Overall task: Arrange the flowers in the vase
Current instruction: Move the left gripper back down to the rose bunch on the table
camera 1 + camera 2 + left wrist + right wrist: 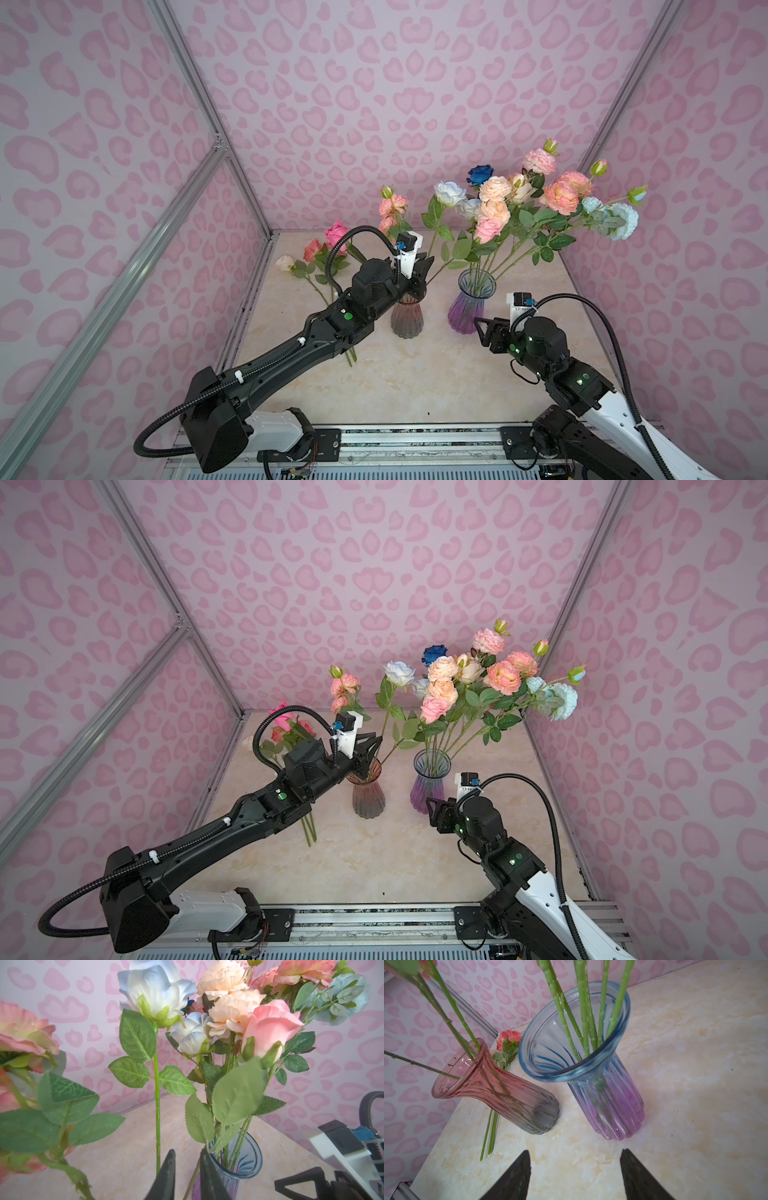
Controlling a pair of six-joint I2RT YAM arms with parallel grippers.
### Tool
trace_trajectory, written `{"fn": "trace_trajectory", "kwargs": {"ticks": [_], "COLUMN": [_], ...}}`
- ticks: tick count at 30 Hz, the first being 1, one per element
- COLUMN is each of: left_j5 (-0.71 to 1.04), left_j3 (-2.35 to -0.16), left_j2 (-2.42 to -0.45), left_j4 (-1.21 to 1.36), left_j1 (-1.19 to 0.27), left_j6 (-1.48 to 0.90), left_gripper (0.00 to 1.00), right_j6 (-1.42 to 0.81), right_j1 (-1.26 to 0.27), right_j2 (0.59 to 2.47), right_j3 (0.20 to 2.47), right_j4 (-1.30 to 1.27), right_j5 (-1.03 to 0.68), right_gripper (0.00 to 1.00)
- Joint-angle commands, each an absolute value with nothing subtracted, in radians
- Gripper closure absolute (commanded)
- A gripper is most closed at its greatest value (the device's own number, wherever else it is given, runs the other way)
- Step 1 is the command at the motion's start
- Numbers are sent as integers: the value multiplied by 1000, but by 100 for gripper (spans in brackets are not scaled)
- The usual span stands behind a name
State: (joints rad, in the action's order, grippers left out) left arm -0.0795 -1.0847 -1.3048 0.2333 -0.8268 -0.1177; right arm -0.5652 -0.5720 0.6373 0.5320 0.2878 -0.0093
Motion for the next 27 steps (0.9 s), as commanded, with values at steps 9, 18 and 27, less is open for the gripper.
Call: {"fn": "trace_trajectory", "kwargs": {"ticks": [9, 18, 27], "left_j5": [-256, -652, -440], "left_j3": [-895, -684, -575], "left_j2": [-1019, -780, -811], "left_j4": [115, -232, -319], "left_j1": [-828, -795, -442], "left_j6": [-202, -473, -757], "left_gripper": [67, 3, 14], "right_j6": [-554, -479, -499], "right_j1": [-800, -1025, -1026], "right_j2": [709, 929, 971], "right_j3": [504, 541, 535], "right_j4": [25, -123, -130], "right_j5": [-90, 32, 122], "right_gripper": [30, 8, 1]}}
